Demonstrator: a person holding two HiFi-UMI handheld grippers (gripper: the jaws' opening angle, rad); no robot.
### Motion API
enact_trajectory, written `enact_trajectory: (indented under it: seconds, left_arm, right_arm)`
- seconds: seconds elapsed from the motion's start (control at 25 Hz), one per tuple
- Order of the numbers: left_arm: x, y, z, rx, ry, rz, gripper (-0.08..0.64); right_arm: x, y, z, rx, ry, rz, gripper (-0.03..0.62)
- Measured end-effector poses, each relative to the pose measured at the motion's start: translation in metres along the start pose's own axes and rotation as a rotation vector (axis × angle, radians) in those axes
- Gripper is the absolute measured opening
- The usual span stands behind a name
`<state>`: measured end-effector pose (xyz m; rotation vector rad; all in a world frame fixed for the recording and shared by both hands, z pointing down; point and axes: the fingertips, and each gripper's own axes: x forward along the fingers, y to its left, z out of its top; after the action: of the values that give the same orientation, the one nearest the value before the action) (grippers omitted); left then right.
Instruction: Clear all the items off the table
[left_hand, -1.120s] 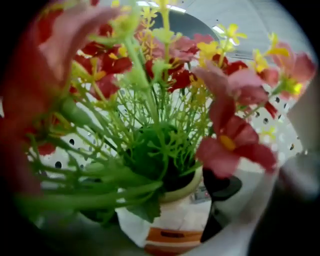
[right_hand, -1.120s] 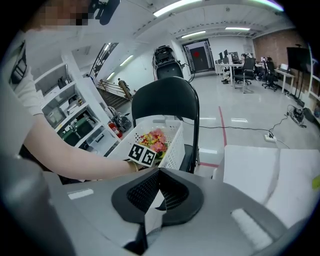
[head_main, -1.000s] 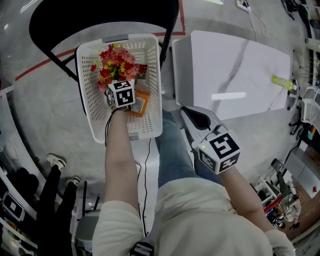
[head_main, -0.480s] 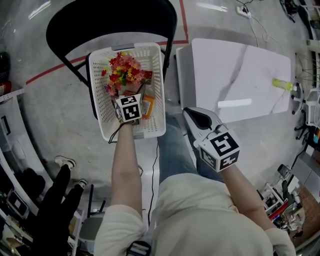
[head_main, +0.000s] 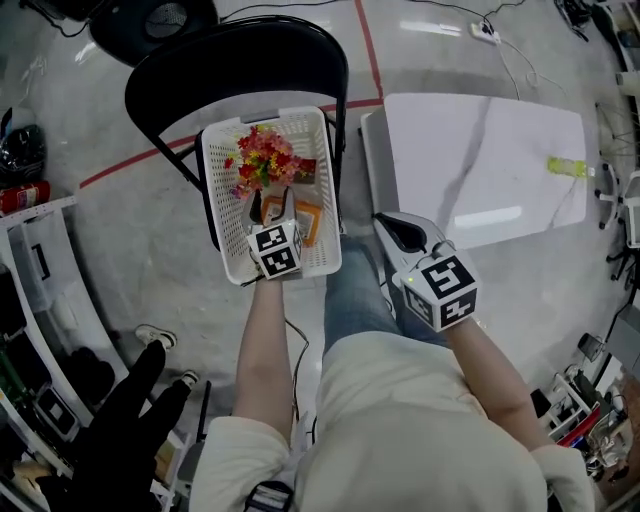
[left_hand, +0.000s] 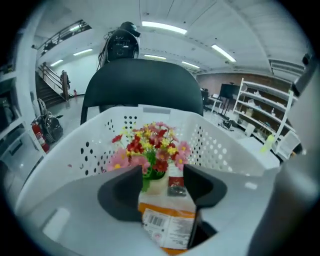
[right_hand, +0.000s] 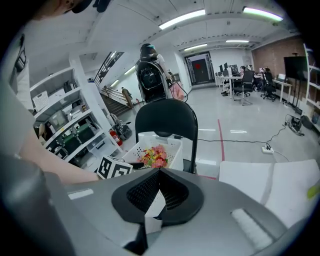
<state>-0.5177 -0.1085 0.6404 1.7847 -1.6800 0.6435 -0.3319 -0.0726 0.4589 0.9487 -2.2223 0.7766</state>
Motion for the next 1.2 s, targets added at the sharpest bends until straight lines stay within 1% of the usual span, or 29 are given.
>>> enact_trajectory:
  seconds: [0.04, 0.12, 0.16, 0.28, 0.36, 0.48, 0.76, 0.96, 1.08, 1.2]
  left_arm:
    - [-0.001, 0.001, 0.003, 0.005, -0.004, 0.007, 0.236]
    - [-0.002, 0.005, 0.011, 0.006, 0.022, 0.025, 0.164]
    - [-0.003, 0.006, 0.016, -0.002, 0.034, 0.032, 0.106]
    - [-0.011, 0.009, 0.032, -0.042, 0.021, 0.047, 0.032]
    - [-0.017, 0.006, 0.041, -0.044, 0.012, 0.042, 0.013]
    - [-0.027, -0.003, 0.054, -0.031, 0.003, 0.019, 0.011]
    - [-0.061, -0.038, 0.084, -0.01, -0.026, -0.073, 0.009]
    - [-0.092, -0.067, 0.108, -0.022, -0.053, -0.161, 0.009]
    - [-0.111, -0.079, 0.121, -0.02, -0.065, -0.183, 0.009]
    - [-0.127, -0.087, 0.133, -0.036, -0.079, -0.199, 0.009]
  right_arm:
    - [-0.002, 0.0, 0.001, -0.002, -0.003, -0.002, -0.001]
    - [-0.005, -0.002, 0.006, -0.004, -0.01, -0.008, -0.002]
    - [-0.007, -0.002, 0.008, -0.005, -0.014, -0.011, -0.002]
    - [-0.014, -0.004, 0.014, -0.009, -0.024, -0.017, -0.001]
    - [-0.017, -0.006, 0.018, -0.011, -0.033, -0.02, -0.002]
    - [-0.022, -0.007, 0.024, -0.014, -0.044, -0.021, -0.002]
    - [-0.034, -0.007, 0.035, -0.034, -0.064, -0.016, -0.002]
    - [-0.039, -0.006, 0.038, -0.062, -0.069, -0.009, -0.002]
    - [-0.045, -0.008, 0.041, -0.063, -0.078, -0.012, -0.002]
    - [-0.05, -0.012, 0.041, -0.061, -0.083, -0.017, -0.002]
